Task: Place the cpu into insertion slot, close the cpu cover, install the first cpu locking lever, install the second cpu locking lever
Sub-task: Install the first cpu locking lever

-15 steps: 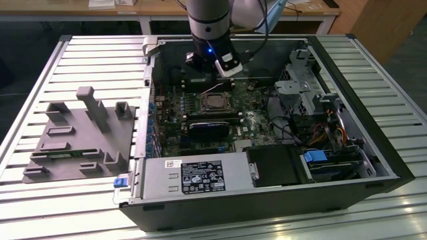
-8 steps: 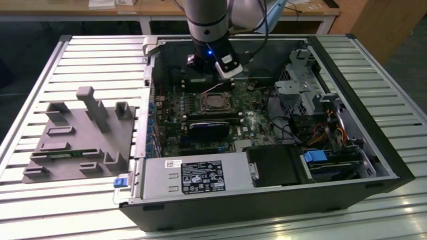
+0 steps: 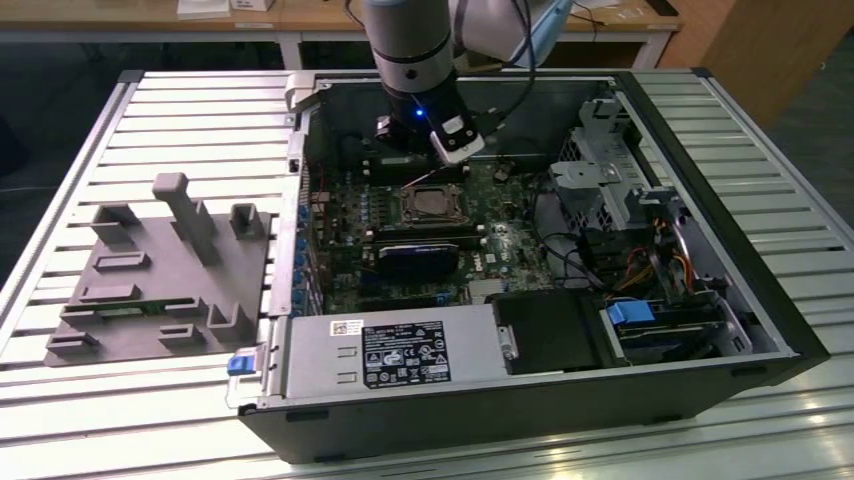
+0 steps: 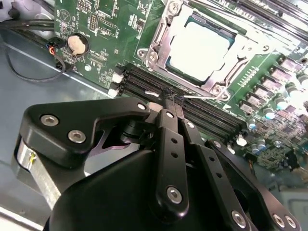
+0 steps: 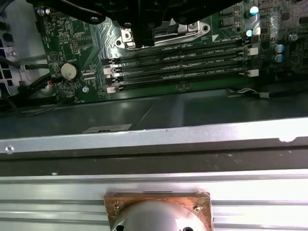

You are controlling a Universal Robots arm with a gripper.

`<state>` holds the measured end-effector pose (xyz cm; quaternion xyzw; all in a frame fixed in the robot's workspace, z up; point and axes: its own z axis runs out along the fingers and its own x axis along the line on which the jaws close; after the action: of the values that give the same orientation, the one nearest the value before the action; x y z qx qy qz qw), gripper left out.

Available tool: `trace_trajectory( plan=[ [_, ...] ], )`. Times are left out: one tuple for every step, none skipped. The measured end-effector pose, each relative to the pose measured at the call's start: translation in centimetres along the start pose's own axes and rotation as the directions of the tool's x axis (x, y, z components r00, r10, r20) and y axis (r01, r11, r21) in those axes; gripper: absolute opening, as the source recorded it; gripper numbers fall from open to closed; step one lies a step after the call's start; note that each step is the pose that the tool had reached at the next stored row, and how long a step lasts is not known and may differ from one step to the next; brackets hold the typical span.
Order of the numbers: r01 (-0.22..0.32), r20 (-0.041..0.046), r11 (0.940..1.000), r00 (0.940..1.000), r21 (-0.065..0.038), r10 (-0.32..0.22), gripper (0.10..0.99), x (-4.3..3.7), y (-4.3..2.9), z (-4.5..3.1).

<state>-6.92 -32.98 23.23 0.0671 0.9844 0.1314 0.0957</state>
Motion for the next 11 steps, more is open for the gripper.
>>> trace_trajectory(
  plan=[
    [0.001, 0.0029, 1.0000, 1.0000, 0.000, -0.001, 0.102, 0.04, -0.04, 0.13],
    [0.001, 0.0050, 1.0000, 1.0000, -0.001, -0.001, 0.102, 0.07, -0.09, 0.29],
    [0.002, 0.0064, 1.0000, 1.0000, -0.001, -0.002, 0.102, 0.10, -0.13, 0.43],
    [0.002, 0.0073, 1.0000, 1.0000, -0.001, -0.002, 0.102, 0.12, -0.16, 0.55],
    [0.002, 0.0076, 1.0000, 1.0000, -0.001, -0.002, 0.102, 0.14, -0.19, 0.65],
    [0.002, 0.0078, 1.0000, 1.0000, -0.001, -0.002, 0.102, 0.16, -0.20, 0.75],
    [0.002, 0.0079, 1.0000, 1.0000, -0.001, -0.002, 0.102, 0.18, -0.20, 0.83],
    [0.002, 0.0079, 1.0000, 1.0000, -0.001, -0.002, 0.102, 0.20, -0.20, 0.90],
    [0.002, 0.0079, 1.0000, 1.0000, -0.001, -0.002, 0.102, 0.21, -0.18, 0.96],
    [0.002, 0.0079, 1.0000, 1.0000, -0.001, -0.002, 0.102, 0.23, -0.15, 1.02],
    [0.002, 0.0079, 1.0000, 1.0000, -0.001, -0.002, 0.102, 0.24, -0.12, 1.08]
  ],
)
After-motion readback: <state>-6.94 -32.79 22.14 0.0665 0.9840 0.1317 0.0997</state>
